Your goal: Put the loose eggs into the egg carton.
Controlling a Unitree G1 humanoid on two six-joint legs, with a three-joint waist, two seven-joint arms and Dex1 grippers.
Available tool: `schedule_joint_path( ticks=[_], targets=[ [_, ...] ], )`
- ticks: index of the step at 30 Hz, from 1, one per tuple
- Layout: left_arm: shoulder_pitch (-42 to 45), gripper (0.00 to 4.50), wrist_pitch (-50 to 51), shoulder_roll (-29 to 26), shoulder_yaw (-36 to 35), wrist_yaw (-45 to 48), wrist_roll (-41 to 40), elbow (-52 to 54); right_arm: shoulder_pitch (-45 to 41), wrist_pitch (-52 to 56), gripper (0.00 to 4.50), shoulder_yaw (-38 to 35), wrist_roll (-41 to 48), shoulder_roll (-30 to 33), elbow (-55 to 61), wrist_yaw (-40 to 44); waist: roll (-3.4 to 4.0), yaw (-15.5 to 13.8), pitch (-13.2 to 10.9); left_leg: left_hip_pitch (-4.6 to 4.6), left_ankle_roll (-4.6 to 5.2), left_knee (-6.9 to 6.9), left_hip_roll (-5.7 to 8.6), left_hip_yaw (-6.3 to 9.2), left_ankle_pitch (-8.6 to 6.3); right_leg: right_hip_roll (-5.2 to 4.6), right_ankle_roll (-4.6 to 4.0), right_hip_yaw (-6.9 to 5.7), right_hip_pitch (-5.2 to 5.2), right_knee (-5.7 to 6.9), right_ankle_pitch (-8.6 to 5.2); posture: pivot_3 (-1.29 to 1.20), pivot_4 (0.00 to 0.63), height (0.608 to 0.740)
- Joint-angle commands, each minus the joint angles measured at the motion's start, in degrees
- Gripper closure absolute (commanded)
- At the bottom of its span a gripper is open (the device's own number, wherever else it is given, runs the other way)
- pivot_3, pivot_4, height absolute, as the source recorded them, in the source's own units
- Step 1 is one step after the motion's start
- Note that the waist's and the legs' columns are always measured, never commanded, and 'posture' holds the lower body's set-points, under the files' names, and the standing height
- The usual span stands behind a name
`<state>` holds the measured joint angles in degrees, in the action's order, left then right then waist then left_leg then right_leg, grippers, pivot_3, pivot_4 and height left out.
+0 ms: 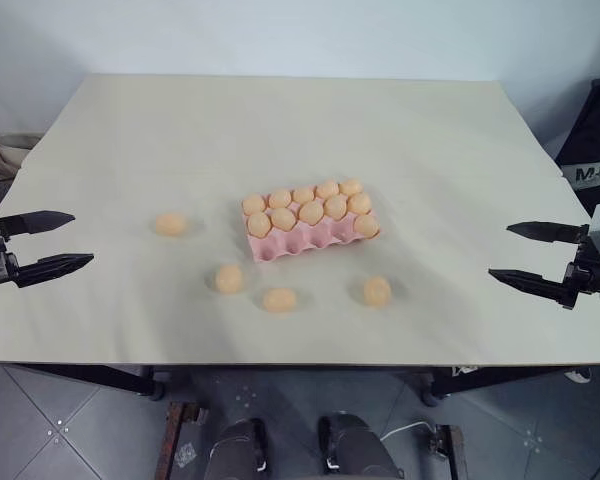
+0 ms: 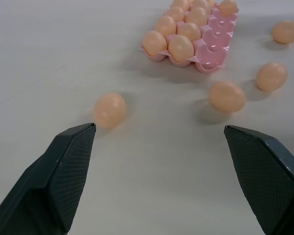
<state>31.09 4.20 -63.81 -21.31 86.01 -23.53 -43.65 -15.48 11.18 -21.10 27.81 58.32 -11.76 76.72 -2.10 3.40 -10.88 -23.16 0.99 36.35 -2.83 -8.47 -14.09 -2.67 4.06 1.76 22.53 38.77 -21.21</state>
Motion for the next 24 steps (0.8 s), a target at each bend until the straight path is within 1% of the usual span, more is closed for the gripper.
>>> schedule_joint_path(
  ticks=[1,2,3,5,8,11,13,17,21,24],
  targets=[
    [2.9,0.02,-2.3,-1.3,-0.1,2.7,-0.1,-2.1,-0.5,-0.4,0.0,-1.9,0.6,0.6,0.6,-0.9,0.0,0.0,0.0,0.0,0.0,0.01,0.0,0.0,0.0,0.0,0.0,0.0,0.0,0.0,0.0,0.0,0.15,0.74],
    [3.0,0.02,-2.2,-1.2,-0.3,2.3,-0.3,-1.9,-0.4,-0.2,0.0,-2.0,0.7,0.5,0.8,-1.1,0.0,0.0,0.0,0.0,0.0,0.02,0.0,0.0,0.0,0.0,0.0,-0.01,0.0,0.01,0.0,0.0,0.15,0.74],
    [3.1,0.02,0.6,-1.4,0.0,1.4,-0.4,-1.7,-0.1,0.2,0.0,-2.2,1.0,0.5,1.3,-1.4,0.0,0.0,0.0,0.0,0.0,0.02,0.01,0.0,0.0,0.0,0.0,-0.01,0.0,0.01,0.0,0.0,0.15,0.74],
    [2.5,0.02,0.6,-1.8,0.9,0.2,1.0,-1.4,0.4,1.1,0.0,-2.5,1.4,0.3,2.4,-2.1,0.0,0.0,0.0,0.0,0.01,0.02,0.02,-0.01,0.0,-0.01,0.0,0.01,-0.01,0.02,0.0,0.0,0.15,0.74],
    [1.8,0.02,-1.5,-1.5,1.2,0.3,1.6,-1.2,1.1,2.5,0.0,-2.7,1.9,0.4,4.3,-3.3,0.0,0.0,0.0,0.0,0.0,0.0,0.0,0.0,0.0,-0.01,0.0,0.0,0.01,0.01,0.0,0.0,0.15,0.74],
    [1.9,0.02,-3.9,-0.5,0.1,0.9,0.6,-1.5,2.4,5.5,0.0,-2.9,2.4,0.8,7.8,-5.2,0.0,0.0,0.0,-0.01,0.0,0.0,0.0,0.0,0.0,-0.01,0.0,0.0,0.01,0.0,0.0,0.0,0.15,0.74],
    [2.0,0.02,-3.7,-0.5,0.4,1.1,0.6,-1.6,3.3,8.5,0.0,-2.9,2.9,0.9,10.6,-7.1,0.0,-0.1,0.0,-0.01,0.0,0.0,0.0,0.0,0.0,-0.01,0.0,0.01,0.01,0.0,0.0,0.0,0.15,0.74],
    [2.2,0.02,-3.7,0.9,-0.3,3.8,-1.8,-1.0,4.8,14.3,0.0,-2.0,5.6,-2.2,20.0,-13.3,0.01,0.0,0.0,-0.01,0.0,0.0,-0.01,0.02,0.0,-0.02,-0.01,0.0,0.01,0.02,0.0,0.0,0.15,0.74],
    [1.8,0.02,-4.0,2.2,0.0,6.0,-3.8,0.1,4.9,21.4,0.0,1.4,6.3,-6.2,28.6,-22.4,0.0,0.0,0.0,-0.01,-0.02,-0.02,-0.01,0.05,0.01,-0.02,-0.02,-0.02,0.01,0.03,0.0,0.0,0.15,0.74],
    [1.2,0.02,-4.1,2.5,0.5,6.5,-5.6,1.1,5.5,25.1,0.0,3.8,6.4,-8.8,33.5,-27.4,-0.05,0.0,0.0,-0.03,-0.01,-0.03,-0.01,0.05,0.01,-0.02,-0.02,-0.02,0.01,-0.01,0.0,0.0,0.15,0.74]
  ],
)
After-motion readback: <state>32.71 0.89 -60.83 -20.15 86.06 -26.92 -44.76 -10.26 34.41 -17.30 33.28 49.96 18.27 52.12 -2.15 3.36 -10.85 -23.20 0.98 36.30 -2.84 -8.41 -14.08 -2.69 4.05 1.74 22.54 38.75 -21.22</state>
